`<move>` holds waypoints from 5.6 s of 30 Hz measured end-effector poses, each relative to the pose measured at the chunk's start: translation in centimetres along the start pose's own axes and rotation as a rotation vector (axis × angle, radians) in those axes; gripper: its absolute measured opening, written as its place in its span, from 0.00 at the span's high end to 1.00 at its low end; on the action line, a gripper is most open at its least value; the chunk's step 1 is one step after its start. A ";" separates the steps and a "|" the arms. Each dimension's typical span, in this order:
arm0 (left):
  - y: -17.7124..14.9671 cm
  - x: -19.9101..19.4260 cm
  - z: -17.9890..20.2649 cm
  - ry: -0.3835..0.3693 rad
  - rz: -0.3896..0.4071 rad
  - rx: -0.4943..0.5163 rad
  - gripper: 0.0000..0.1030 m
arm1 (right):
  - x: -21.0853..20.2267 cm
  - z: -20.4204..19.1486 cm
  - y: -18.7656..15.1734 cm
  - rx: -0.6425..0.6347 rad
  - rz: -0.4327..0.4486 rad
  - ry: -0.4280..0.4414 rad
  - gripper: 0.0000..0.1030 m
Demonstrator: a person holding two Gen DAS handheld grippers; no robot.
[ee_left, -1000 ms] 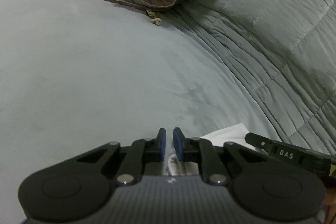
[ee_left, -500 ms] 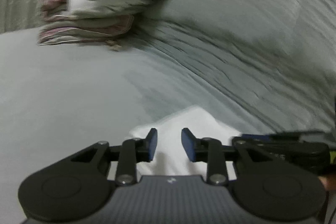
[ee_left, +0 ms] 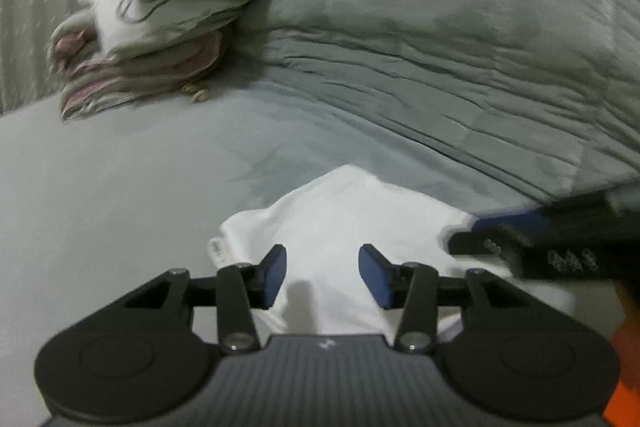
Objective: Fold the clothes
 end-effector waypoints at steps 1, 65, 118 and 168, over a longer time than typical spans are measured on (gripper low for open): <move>-0.1 0.4 0.4 0.007 -0.014 0.015 0.58 | 0.3 -0.5 0.6 -0.023 0.004 -0.003 0.74; -7.8 -38.0 4.5 0.220 0.120 -0.093 0.00 | -23.9 -9.4 -10.5 0.359 0.152 -0.032 0.00; -2.4 -11.1 -4.8 0.243 -0.056 -0.294 0.00 | -8.7 -7.9 -2.9 0.133 0.046 -0.580 0.00; -2.4 -7.4 -3.6 0.216 -0.101 -0.213 0.00 | -4.7 -5.8 -3.5 0.176 -0.055 -0.519 0.00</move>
Point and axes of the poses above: each gripper's, at about its wrist camera, not at the fingertips, and x roughly the way its jaws point, z to its right, y to its top, the point moved 3 cm from there along x, roughly the way its jaws point, and after that the axes turned 11 degrees about -z, right-handed, at the moved point
